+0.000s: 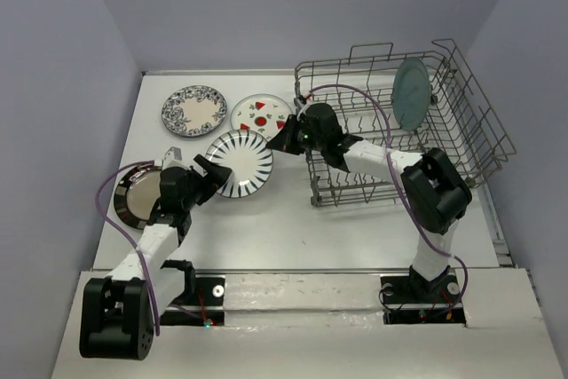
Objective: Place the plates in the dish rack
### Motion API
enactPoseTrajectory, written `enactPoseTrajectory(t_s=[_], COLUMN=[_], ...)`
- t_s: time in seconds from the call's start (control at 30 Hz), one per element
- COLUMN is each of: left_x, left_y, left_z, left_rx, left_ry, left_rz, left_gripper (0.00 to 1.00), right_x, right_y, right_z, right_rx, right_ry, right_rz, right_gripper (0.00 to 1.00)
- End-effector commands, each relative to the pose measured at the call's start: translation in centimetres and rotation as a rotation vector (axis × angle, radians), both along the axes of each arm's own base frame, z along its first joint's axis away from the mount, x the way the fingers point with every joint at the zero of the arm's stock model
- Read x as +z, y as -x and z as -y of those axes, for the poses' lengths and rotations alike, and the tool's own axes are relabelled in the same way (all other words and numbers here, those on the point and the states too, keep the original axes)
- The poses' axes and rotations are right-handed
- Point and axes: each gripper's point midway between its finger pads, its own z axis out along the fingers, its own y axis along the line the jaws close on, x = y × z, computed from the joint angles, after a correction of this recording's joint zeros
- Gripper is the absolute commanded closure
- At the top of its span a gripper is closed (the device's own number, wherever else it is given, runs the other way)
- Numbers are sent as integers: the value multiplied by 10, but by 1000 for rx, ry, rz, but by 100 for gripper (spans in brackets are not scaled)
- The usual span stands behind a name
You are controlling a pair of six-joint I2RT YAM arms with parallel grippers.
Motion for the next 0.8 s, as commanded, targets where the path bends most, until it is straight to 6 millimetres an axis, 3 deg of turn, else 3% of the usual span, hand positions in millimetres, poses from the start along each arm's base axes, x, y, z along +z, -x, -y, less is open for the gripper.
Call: enactPoseTrajectory(t_s=[0.0,0.07,0.1,0.17,0.23,0.27,0.37,0.53,0.67,0.77], left_x=[52,61,76,87,110,121,140,179,213,233], left_y=[-14,-12,-12,-8,-3,1,6,24,37,46], left_z=[14,16,17,18,17,17,22,45,60,67], left_rx=[-56,-63,-71,-68,-63,-66,-109,-260,-365,-427], left_ry=[96,111,120,152,166,166,159,216,272,287], left_rz=[226,269,329,372,457,490,538,639,729,768], left_gripper=[16,30,32,38,56,76,94,95,95,95], right_x=[89,93,95,98,98,98,96,102,104,109], right_y=[4,8,9,14,17,19,24,44,59,66], right_z=[-9,-10,-11,-12,-13,-14,-14,-16,-17,-17], right_rx=[60,80,86,110,121,137,161,290,379,423], right_ry=[-242,-257,-264,-284,-298,-301,-298,-301,-326,-338], right_rz=[122,123,119,115,100,97,96,157,181,201], right_gripper=[93,93,93,93,93,93,93,46,32,33])
